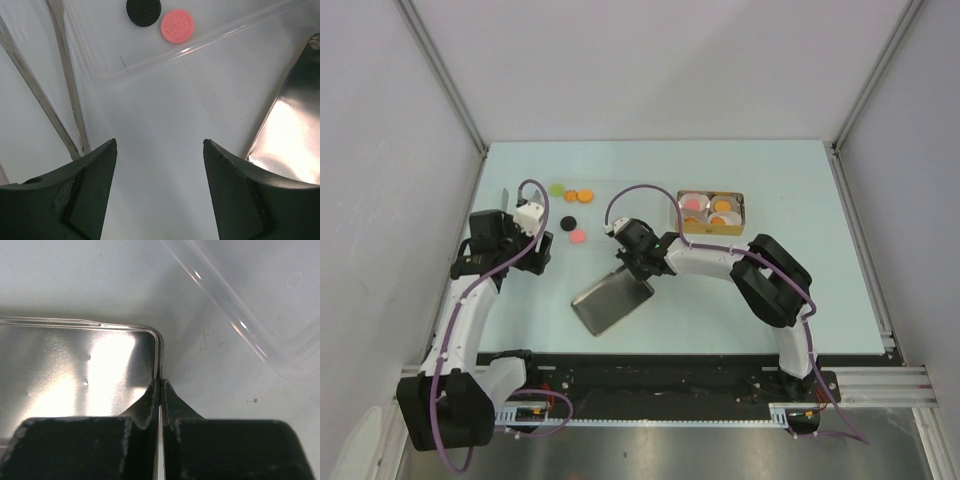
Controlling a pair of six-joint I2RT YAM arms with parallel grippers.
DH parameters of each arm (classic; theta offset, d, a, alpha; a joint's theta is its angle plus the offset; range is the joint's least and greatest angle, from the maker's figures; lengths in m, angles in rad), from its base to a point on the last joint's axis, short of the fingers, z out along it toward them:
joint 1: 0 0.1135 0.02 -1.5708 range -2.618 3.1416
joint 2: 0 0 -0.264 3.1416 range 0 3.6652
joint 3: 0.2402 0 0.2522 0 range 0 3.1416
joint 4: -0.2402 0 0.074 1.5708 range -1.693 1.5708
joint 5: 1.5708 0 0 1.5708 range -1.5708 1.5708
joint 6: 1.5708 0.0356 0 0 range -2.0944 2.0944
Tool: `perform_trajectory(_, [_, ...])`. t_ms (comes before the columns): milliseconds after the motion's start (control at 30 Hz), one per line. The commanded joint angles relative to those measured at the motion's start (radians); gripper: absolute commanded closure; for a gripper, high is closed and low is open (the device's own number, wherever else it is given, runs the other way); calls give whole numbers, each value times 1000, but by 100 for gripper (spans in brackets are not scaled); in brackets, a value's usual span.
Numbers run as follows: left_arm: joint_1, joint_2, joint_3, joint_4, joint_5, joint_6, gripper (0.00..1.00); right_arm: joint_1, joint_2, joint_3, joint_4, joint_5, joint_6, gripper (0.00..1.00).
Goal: Pack the cookies
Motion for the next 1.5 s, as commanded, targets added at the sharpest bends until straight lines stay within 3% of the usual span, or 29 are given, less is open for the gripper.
perform_trajectory(0, [-5,-30,-18,33,-9,9,25,-9,21,38,-110,-21,-26,100])
perform_trajectory(267, [-4,-75,-47,27,118,32,25,-86,-25,238,-288,-105,18,100])
perform_trajectory(500, [-30,-55,10,-28,228,-20,25,-152,-114,380,-296,-95,46,100])
perform_trajectory(833, [-128,9,86,50,214,-154,25,-204,-191,446,-262,-58,87,100])
perform_trajectory(1200, [-145,169,189,117,516,-287,25,-238,-218,477,-224,-41,101,100])
perform_trajectory(1467, [-144,200,188,217,593,-345,25,-244,-274,457,-198,-46,110,100])
